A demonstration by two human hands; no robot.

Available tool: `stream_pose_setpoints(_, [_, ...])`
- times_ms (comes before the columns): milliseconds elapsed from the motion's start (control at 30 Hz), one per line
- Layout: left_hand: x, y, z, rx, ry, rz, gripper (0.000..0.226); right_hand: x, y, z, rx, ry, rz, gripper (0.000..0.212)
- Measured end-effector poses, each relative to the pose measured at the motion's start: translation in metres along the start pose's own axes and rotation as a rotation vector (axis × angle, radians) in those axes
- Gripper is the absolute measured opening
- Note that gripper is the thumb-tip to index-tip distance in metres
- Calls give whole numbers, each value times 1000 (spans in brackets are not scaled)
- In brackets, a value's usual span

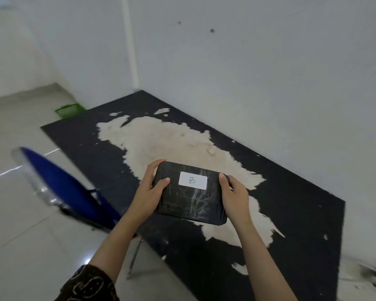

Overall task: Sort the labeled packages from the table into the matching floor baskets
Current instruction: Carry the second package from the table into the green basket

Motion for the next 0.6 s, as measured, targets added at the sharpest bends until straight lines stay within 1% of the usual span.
stream_pose_setpoints(100, [-41, -13, 69, 25, -122, 8, 41, -37, 20, -51, -87, 96, 124, 37])
stream_pose_setpoints(233, [-122, -32, 176, 107, -388, 45, 42, -101, 31, -130, -241, 264, 257, 37])
stream_pose_setpoints(333, [-192, -46, 247, 145, -562, 72, 42, -154, 36, -192, -344, 422, 358, 24])
stream_pose_setpoints(433, [-256, -55, 300, 188, -675, 120, 42, -208, 43, -247, -371, 572, 410, 14])
stream_pose_setpoints(600, [-342, -60, 365, 195, -833, 198, 45, -278, 61, -328, -444, 744, 511, 9])
Point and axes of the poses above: each hand's wrist, its own x-axis towards the middle knuckle, its own z-axis out of the back of the hand, y = z × x, the point moved 4 cm from there along x, towards the middle knuckle, and after that the axes turned 11 degrees about -z, right-handed, at the moved point
